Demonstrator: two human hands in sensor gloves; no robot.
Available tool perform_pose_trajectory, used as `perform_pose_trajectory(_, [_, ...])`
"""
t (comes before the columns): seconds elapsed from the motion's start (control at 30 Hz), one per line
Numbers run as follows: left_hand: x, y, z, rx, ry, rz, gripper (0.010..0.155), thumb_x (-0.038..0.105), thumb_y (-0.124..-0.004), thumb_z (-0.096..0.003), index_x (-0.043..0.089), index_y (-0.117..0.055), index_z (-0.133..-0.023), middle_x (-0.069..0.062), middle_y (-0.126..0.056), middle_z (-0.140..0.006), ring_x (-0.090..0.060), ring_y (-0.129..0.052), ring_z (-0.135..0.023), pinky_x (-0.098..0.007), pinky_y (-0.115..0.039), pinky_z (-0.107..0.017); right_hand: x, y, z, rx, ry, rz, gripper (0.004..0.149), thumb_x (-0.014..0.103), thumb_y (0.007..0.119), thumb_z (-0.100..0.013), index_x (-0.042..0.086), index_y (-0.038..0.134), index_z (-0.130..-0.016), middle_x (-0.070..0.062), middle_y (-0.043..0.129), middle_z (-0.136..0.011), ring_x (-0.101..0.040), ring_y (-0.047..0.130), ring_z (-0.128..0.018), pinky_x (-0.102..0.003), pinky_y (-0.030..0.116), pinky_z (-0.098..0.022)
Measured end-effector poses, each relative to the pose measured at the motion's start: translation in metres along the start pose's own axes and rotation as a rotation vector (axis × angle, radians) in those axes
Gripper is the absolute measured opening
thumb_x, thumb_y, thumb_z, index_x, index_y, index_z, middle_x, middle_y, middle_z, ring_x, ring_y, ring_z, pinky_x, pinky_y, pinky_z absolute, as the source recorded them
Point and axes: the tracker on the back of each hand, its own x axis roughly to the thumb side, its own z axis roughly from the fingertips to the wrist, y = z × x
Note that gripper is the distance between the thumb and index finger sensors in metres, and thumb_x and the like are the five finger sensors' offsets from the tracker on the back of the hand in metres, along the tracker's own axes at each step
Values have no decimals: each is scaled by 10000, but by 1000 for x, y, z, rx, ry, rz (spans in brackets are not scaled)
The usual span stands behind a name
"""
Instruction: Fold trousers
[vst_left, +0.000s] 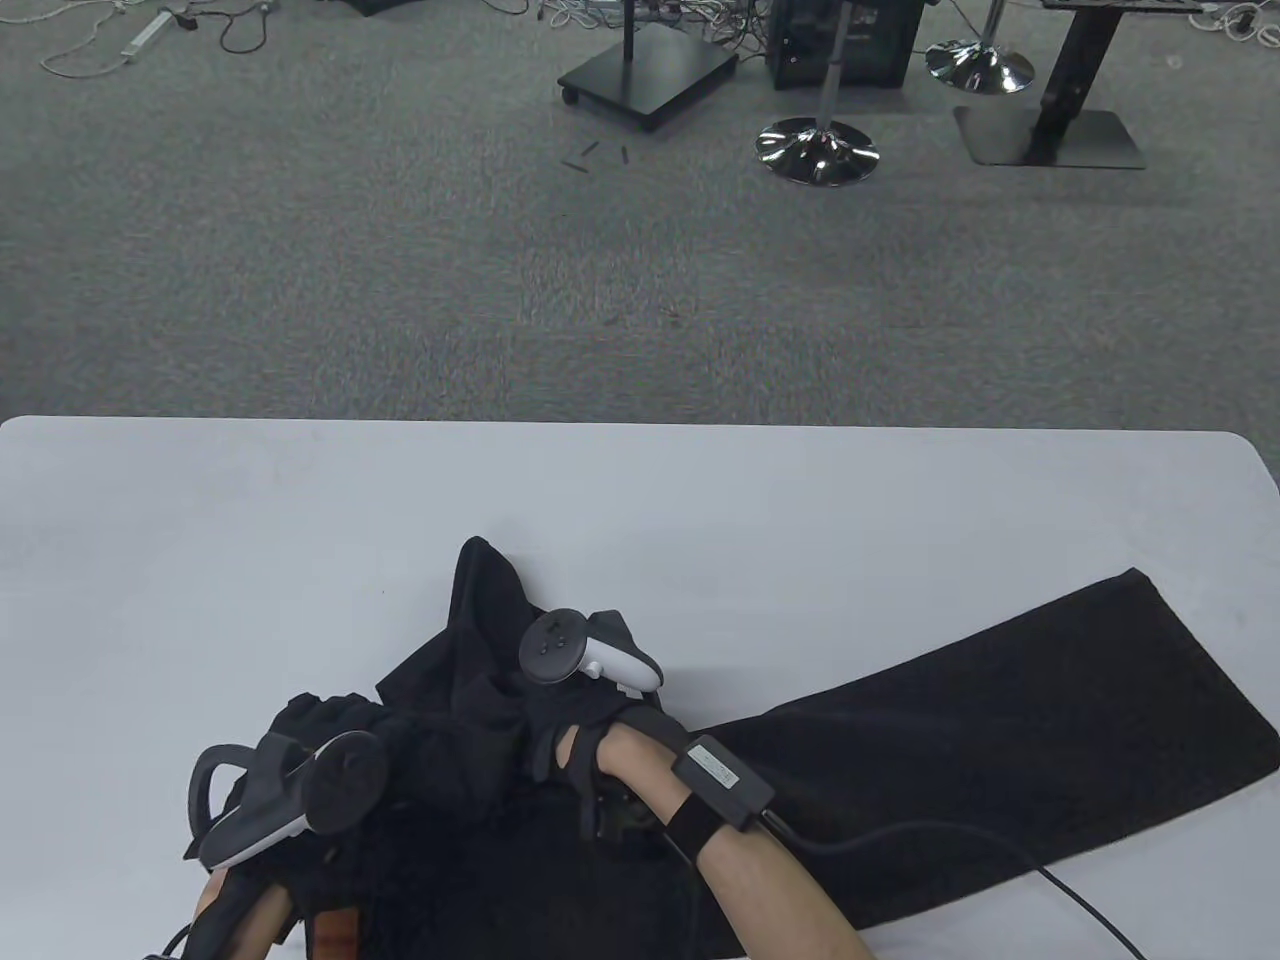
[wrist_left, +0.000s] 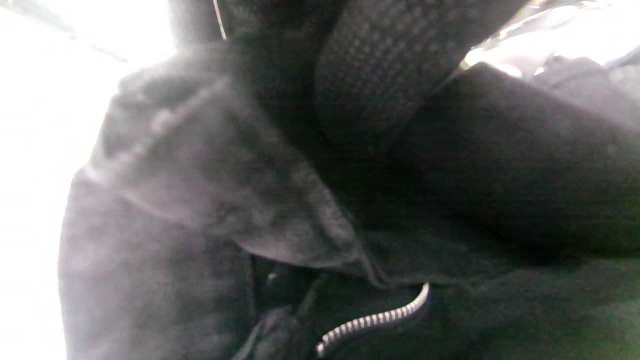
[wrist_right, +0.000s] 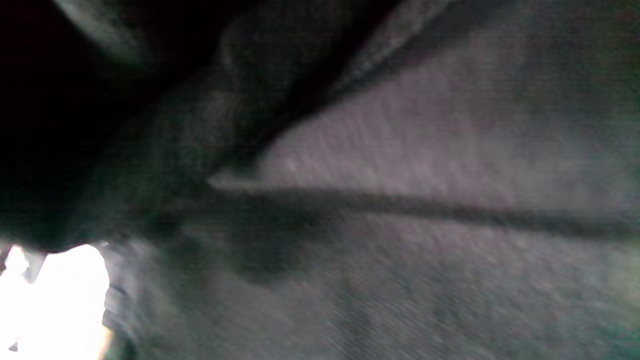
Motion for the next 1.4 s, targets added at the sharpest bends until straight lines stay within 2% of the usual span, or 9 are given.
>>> perform_pose_trajectory(0.13, [-9,-3,2,-4,13,18,445,241,-939,-495,356,-861,-918,95,-858,-989,-236,-878,-996,-575,-626,-812,-16,-25,-3,-181,30,-201,556,425,744,-542,302,555,-1050,-40,393,-1169,-390,286,-1084,-644,243,-766])
perform_pose_trajectory(0.3, [-11,-1,0,12,29,24,443,233,-933,-498,353,-859,-918,91,-855,-988,-239,-875,-995,-580,-615,-817,-12,-6,-14,-52,143,92,558,457,738,-539,369,530,-1050,87,311,-1184,-303,147,-1104,-598,132,-776])
perform_pose_trajectory(0.4, [-17,3,3,23,62,16,443,237,-930,-498,352,-856,-919,88,-854,-985,-238,-883,-984,-582,-615,-814,-12,-12,-9,-136,175,162,608,579,662,-511,371,487,-1055,117,341,-1181,-254,245,-1117,-585,204,-788])
perform_pose_trajectory(0.7, [-49,24,7,136,236,-30,452,257,-932,-502,344,-844,-937,85,-849,-990,-234,-869,-996,-581,-598,-826,-71,-61,55,-307,580,331,599,587,664,-495,333,591,-1033,57,586,-1138,-377,422,-1077,-616,260,-776])
perform_pose_trajectory(0.77, [-57,25,1,206,269,-35,461,272,-925,-503,348,-833,-948,89,-839,-1002,-232,-853,-1012,-579,-594,-827,-82,-62,71,-259,631,335,613,585,660,-502,297,594,-1039,26,530,-1152,-369,471,-1067,-610,290,-774])
perform_pose_trajectory(0.97, [-53,13,-14,185,354,2,578,374,-847,-530,360,-670,-1080,98,-658,-1142,-263,-672,-1137,-608,-510,-846,-103,-68,99,-261,684,273,646,593,661,-494,231,627,-1028,-46,583,-1131,-392,484,-1058,-620,300,-773])
perform_pose_trajectory(1.13, [-10,-7,-28,26,244,138,620,542,-795,-519,342,-672,-1093,78,-657,-1156,-293,-677,-1134,-605,-544,-830,-107,-67,99,-280,644,230,644,581,665,-497,249,574,-1042,-70,555,-1134,-379,449,-1068,-620,293,-772])
perform_pose_trajectory(1.27, [32,-40,-42,-278,188,267,703,637,-744,-513,360,-597,-1141,74,-567,-1209,-330,-615,-1167,-614,-553,-824,-114,-66,96,-302,643,200,649,585,661,-494,268,543,-1048,-19,469,-1159,-342,369,-1098,-622,268,-775])
perform_pose_trajectory(1.4, [40,-73,-50,-405,249,250,757,685,-685,-506,391,-492,-1177,78,-486,-1238,-353,-552,-1190,-627,-525,-828,-131,-74,97,-358,649,157,656,599,659,-489,291,511,-1049,26,403,-1162,-309,307,-1112,-620,235,-779])
